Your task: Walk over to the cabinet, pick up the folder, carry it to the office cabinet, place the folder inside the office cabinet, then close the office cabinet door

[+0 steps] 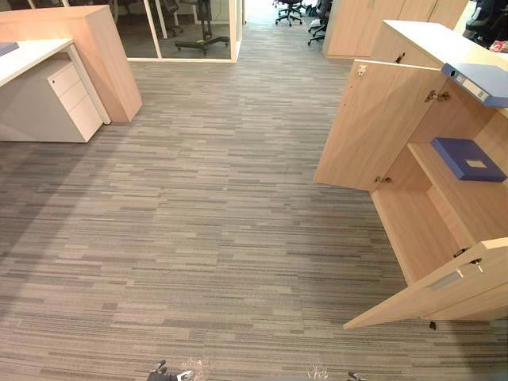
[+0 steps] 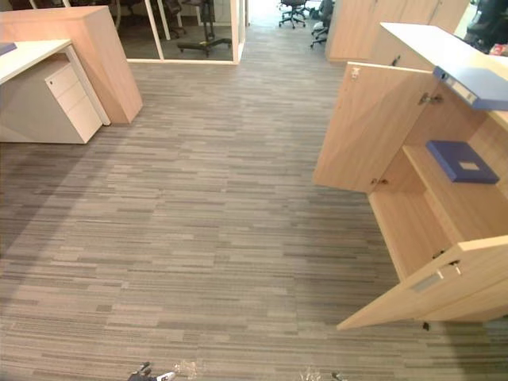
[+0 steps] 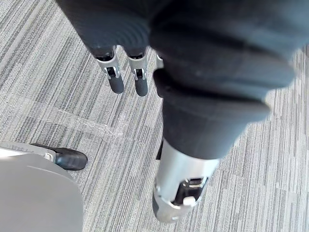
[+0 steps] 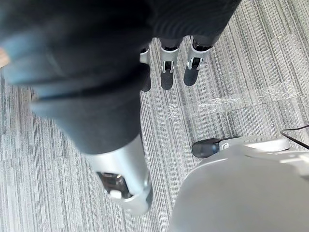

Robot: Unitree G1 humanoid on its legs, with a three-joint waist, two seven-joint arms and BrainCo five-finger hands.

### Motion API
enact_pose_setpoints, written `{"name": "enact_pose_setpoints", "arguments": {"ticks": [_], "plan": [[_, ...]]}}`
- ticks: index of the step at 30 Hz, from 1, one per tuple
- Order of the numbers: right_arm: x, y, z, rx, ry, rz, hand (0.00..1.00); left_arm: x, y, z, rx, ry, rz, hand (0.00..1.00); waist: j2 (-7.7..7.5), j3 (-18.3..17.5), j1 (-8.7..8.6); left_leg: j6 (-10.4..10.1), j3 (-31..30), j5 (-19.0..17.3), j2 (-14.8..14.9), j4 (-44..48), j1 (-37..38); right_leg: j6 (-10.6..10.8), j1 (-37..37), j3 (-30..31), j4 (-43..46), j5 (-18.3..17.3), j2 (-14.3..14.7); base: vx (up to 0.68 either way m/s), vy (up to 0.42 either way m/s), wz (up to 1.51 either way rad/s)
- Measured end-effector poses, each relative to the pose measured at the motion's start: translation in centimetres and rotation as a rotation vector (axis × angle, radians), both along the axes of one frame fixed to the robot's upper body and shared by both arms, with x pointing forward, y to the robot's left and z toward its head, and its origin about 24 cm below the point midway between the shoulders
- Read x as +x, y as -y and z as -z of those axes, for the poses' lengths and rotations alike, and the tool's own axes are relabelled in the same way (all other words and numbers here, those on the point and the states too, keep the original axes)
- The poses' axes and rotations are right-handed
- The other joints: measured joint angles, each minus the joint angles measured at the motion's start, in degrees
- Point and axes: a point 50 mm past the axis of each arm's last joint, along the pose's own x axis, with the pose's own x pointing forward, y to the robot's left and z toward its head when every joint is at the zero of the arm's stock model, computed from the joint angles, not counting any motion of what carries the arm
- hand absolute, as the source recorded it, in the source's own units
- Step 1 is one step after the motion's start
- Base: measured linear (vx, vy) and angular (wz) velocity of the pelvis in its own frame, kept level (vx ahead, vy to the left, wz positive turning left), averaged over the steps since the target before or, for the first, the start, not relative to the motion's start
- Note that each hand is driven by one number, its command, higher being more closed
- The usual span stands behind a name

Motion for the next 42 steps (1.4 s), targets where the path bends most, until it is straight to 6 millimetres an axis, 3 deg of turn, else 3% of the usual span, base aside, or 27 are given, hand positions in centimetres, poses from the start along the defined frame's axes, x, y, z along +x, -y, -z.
{"name": "enact_pose_setpoints", "arguments": {"ticks": [17, 20, 22, 25, 27, 28, 31, 33, 34, 35, 36, 38, 40, 42], "plan": [[0.2, -0.2, 0.0, 0.004, 0.010, 0.022, 0.00, 0.2, -0.4, -0.2, 0.076, 0.009, -0.010, 0.00, -0.82, 0.97, -0.02, -0.02, -0.34, 0.19, -0.06, 0.24, 0.09, -0.20, 0.31, -0.41, 0.02, 0.13, -0.03, -0.01, -0.001, 0.00], [0.8, -0.3, -0.1, 0.003, 0.028, 0.023, 0.00, 1.1, -0.8, -0.5, 0.092, 0.036, -0.025, 0.00, -0.88, 3.34, -0.05, -0.97, -0.85, -4.33, 0.18, 10.30, -4.64, -0.28, 0.53, -1.37, 1.07, 0.07, 0.25, -0.04, -0.001, 0.12], [1.3, -0.2, -0.2, -0.001, 0.047, 0.023, 0.00, 1.7, -1.0, -0.7, 0.102, 0.057, -0.038, 0.00, -0.60, 6.39, 0.14, -3.93, -0.86, -8.51, 1.27, 21.49, -8.83, -2.18, 1.22, -2.15, 2.45, -1.20, 1.25, -0.09, -0.007, 0.18], [1.3, -0.1, -0.2, -0.002, 0.051, 0.035, 0.00, 1.7, -1.1, -0.9, 0.109, 0.071, -0.059, 0.00, -0.62, 7.77, 0.50, -5.97, 1.98, -9.36, 3.09, 35.97, -15.30, -4.01, 2.31, -2.25, 3.03, -2.72, 2.03, -0.10, -0.005, 0.10], [1.4, 0.0, -0.2, -0.005, 0.056, 0.050, 0.00, 1.6, -1.2, -0.9, 0.114, 0.076, -0.068, 0.00, -0.41, 8.47, 1.18, -3.79, 4.73, -11.41, 5.08, 40.54, -17.97, -4.41, 2.70, -1.92, 3.75, -3.11, 1.97, 0.04, 0.020, -0.05], [1.6, 0.0, -0.3, -0.005, 0.062, 0.058, 0.00, 1.6, -1.2, -0.9, 0.120, 0.071, -0.067, 0.00, -0.54, 8.63, 1.32, -3.91, 4.87, -12.22, 5.99, 40.16, -19.62, -4.24, 2.54, -1.43, 4.26, -3.35, 1.44, 0.05, 0.084, -0.13], [2.0, 0.1, -0.4, -0.009, 0.076, 0.058, 0.00, 1.4, -1.0, -0.8, 0.129, 0.062, -0.056, 0.00, -0.59, 9.30, 1.44, -4.39, 2.40, -10.55, 6.26, 26.13, -20.67, -2.77, 1.33, 0.38, 4.83, -4.31, -1.74, 0.07, 0.177, -0.25], [2.2, 0.2, -0.5, -0.016, 0.087, 0.053, 0.00, 1.3, -0.8, -0.8, 0.123, 0.059, -0.071, 0.00, -0.33, 9.53, 1.55, -5.05, 2.11, -7.17, 7.44, 18.19, -20.58, -1.25, 1.31, 1.38, 4.62, -5.26, -3.90, 0.21, 0.326, -0.28], [2.2, 0.3, -0.6, -0.024, 0.098, 0.044, 0.00, 1.2, -0.8, -0.7, 0.124, 0.058, -0.079, 0.00, -0.09, 9.56, 1.55, -6.56, 4.74, -3.21, 7.74, 16.99, -20.31, 0.22, 1.24, 2.13, 4.42, -6.19, -5.42, 0.30, 0.420, -0.20], [2.3, 0.3, -0.6, -0.029, 0.104, 0.041, 0.00, 1.2, -0.8, -0.8, 0.128, 0.060, -0.086, 0.00, 0.30, 9.23, 1.89, -5.36, 6.87, -1.14, 7.02, 17.42, -20.64, 1.01, 1.38, 1.96, 4.22, -6.67, -6.59, 0.34, 0.416, -0.23], [2.4, 0.4, -0.7, -0.032, 0.105, 0.045, 0.00, 1.4, -0.8, -0.8, 0.130, 0.067, -0.089, 0.00, 0.16, 9.33, 2.10, -4.81, 7.74, -1.46, 6.82, 18.50, -21.13, 1.20, 0.91, 1.85, 5.68, -6.79, -7.34, 0.27, 0.259, -0.23], [2.6, 0.2, -0.7, -0.027, 0.116, 0.052, 0.00, 1.2, -0.8, -0.9, 0.131, 0.073, -0.114, 0.00, -0.44, 8.53, 3.32, -1.55, 10.51, -3.58, 5.52, 21.58, -21.03, 2.07, 0.13, 1.93, 10.01, -7.42, -9.34, 0.35, 0.255, -0.36], [2.7, -0.4, -0.6, -0.013, 0.124, 0.067, 0.00, 0.6, -1.0, -0.9, 0.139, 0.070, -0.128, 0.00, -1.47, 6.23, 3.44, -0.88, 12.87, -5.27, 3.92, 21.26, -19.58, 2.93, -0.59, 2.02, 10.64, -7.18, -11.52, 0.31, 0.213, -0.44], [2.9, -1.3, -0.5, 0.012, 0.125, 0.055, 0.00, 0.2, -1.0, -0.8, 0.136, 0.060, -0.132, 0.00, -1.54, 4.57, 4.10, -0.24, 15.41, -6.21, 1.63, 19.04, -16.21, 4.18, -0.87, 3.84, 12.24, -6.74, -13.89, 0.32, 0.204, -0.67]]}}
